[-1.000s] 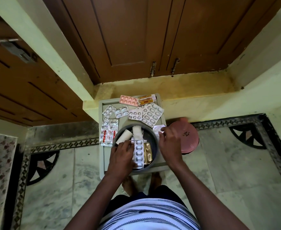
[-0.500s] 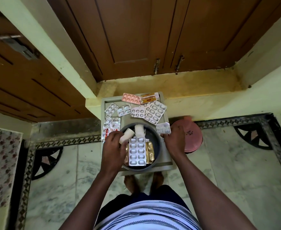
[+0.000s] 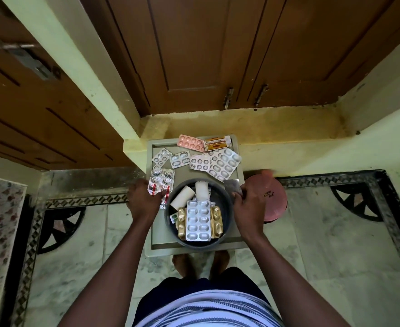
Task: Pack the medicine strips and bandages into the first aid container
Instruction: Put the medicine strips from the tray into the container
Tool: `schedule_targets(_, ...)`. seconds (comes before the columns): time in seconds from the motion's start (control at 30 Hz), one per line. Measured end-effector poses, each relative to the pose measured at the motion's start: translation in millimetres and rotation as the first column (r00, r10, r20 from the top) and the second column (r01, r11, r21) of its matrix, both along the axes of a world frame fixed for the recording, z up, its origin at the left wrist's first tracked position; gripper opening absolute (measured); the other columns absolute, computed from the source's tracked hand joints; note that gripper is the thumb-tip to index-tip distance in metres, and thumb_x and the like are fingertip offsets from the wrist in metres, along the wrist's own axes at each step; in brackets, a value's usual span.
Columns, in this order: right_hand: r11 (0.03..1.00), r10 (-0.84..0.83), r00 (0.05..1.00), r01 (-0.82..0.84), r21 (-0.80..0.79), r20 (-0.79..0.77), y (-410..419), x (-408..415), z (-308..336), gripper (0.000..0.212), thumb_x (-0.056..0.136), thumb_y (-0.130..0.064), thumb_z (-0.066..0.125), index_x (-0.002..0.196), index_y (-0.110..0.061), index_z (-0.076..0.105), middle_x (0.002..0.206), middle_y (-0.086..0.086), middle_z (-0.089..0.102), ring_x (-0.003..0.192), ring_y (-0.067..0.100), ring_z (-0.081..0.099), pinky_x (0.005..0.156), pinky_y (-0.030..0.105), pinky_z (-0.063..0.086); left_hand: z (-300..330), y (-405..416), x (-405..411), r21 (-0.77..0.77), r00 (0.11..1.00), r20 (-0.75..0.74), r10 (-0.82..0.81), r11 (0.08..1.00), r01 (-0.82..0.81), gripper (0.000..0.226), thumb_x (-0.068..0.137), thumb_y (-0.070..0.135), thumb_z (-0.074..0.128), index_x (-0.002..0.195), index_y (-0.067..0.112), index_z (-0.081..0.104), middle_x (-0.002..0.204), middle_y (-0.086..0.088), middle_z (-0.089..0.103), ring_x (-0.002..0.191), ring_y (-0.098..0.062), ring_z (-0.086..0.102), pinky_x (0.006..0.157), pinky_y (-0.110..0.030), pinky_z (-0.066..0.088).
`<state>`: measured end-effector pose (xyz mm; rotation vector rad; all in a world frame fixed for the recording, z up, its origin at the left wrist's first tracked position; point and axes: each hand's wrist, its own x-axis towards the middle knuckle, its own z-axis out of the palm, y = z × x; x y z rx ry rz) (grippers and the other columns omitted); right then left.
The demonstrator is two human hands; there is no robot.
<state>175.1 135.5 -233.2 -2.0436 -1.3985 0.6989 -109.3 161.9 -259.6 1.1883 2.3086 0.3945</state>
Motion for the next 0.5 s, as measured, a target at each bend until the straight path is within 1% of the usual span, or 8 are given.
schedule_targets(0.07, 0.998, 0.020, 0.999, -0.022, 0.066, 0.033, -2, -4, 6, 0.012, 0.091, -0.009, 0.067, 0.091, -0.013, 0.057, 0.083, 0.006, 0.064, 0.078, 0.026, 0.059, 0.062, 0.041, 0.047, 1, 2, -3, 0.009, 0.998, 0.024, 0.057, 0.998, -0.057, 0.055, 0.065, 0.045, 0.090, 0.108, 0.019, 0.067, 0.111, -0.010, 0.072, 0.107, -0.035, 0.066, 0.086, -0.047, 0.055)
schedule_targets(0.1, 0.994, 0.030, 0.998, -0.035, 0.103, 0.050, -3, -6, 9, 0.010, 0.091, -0.006, 0.067, 0.092, -0.010, 0.058, 0.085, 0.007, 0.064, 0.078, 0.027, 0.059, 0.062, 0.042, 0.047, 1, 2, -5, 0.021, 0.995, 0.061, 0.081, 0.996, -0.083, 0.051, 0.067, 0.040, 0.091, 0.108, 0.018, 0.068, 0.108, -0.010, 0.073, 0.102, -0.033, 0.067, 0.083, -0.043, 0.054)
schedule_targets(0.13, 0.989, 0.043, 0.997, -0.052, 0.142, 0.064, -3, -8, 13, 0.009, 0.091, -0.003, 0.067, 0.092, -0.008, 0.059, 0.085, 0.009, 0.064, 0.079, 0.028, 0.059, 0.062, 0.042, 0.047, 3, 2, -6, 0.036, 0.989, 0.109, 0.102, 0.994, -0.106, 0.046, 0.070, 0.034, 0.091, 0.105, 0.014, 0.070, 0.102, -0.010, 0.073, 0.095, -0.031, 0.068, 0.077, -0.037, 0.051)
schedule_targets(0.2, 0.976, 0.064, 0.996, -0.077, 0.205, 0.066, -3, -12, 20, 0.010, 0.090, 0.002, 0.066, 0.091, -0.006, 0.060, 0.085, 0.010, 0.064, 0.078, 0.029, 0.059, 0.064, 0.042, 0.047, 4, 0, -10, 0.054, 0.974, 0.193, 0.115, 0.990, -0.127, 0.032, 0.078, 0.029, 0.087, 0.091, 0.004, 0.070, 0.086, -0.012, 0.071, 0.082, -0.031, 0.067, 0.065, -0.032, 0.041)
schedule_targets(0.27, 0.964, 0.080, 0.995, -0.091, 0.250, 0.054, -2, -15, 26, 0.012, 0.089, 0.005, 0.067, 0.091, -0.005, 0.061, 0.085, 0.010, 0.064, 0.078, 0.027, 0.059, 0.065, 0.041, 0.046, 9, -4, -15, 0.066, 0.956, 0.268, 0.117, 0.988, -0.140, 0.035, 0.083, 0.029, 0.083, 0.081, -0.002, 0.067, 0.075, -0.016, 0.067, 0.074, -0.033, 0.064, 0.058, -0.032, 0.037)
schedule_targets(0.33, 0.951, 0.102, 0.994, -0.110, 0.288, 0.042, -2, -17, 31, 0.013, 0.088, 0.007, 0.069, 0.092, -0.005, 0.063, 0.085, 0.008, 0.065, 0.078, 0.023, 0.059, 0.066, 0.036, 0.046, 18, -10, -19, 0.071, 0.938, 0.323, 0.129, 0.985, -0.160, 0.035, 0.085, 0.030, 0.082, 0.080, -0.002, 0.068, 0.075, -0.018, 0.069, 0.074, -0.034, 0.066, 0.061, -0.031, 0.041)
schedule_targets(0.4, 0.935, 0.149, 0.988, -0.150, 0.321, 0.030, -3, -17, 35, 0.014, 0.087, 0.007, 0.071, 0.092, -0.005, 0.065, 0.085, 0.006, 0.065, 0.079, 0.020, 0.060, 0.068, 0.032, 0.047, 33, -16, -21, 0.109, 0.924, 0.352, 0.151, 0.974, -0.200, 0.028, 0.086, 0.030, 0.081, 0.080, 0.005, 0.070, 0.076, -0.013, 0.070, 0.077, -0.033, 0.067, 0.066, -0.034, 0.046)
schedule_targets(0.5, 0.926, 0.191, 0.981, -0.175, 0.335, -0.015, -14, -21, 40, 0.012, 0.087, 0.004, 0.073, 0.092, -0.005, 0.066, 0.087, 0.003, 0.067, 0.080, 0.016, 0.062, 0.069, 0.029, 0.049, 61, -27, -16, 0.188, 0.890, 0.415, 0.189, 0.939, -0.288, 0.022, 0.087, 0.031, 0.080, 0.086, 0.012, 0.071, 0.077, -0.007, 0.069, 0.071, -0.025, 0.064, 0.069, -0.040, 0.053)
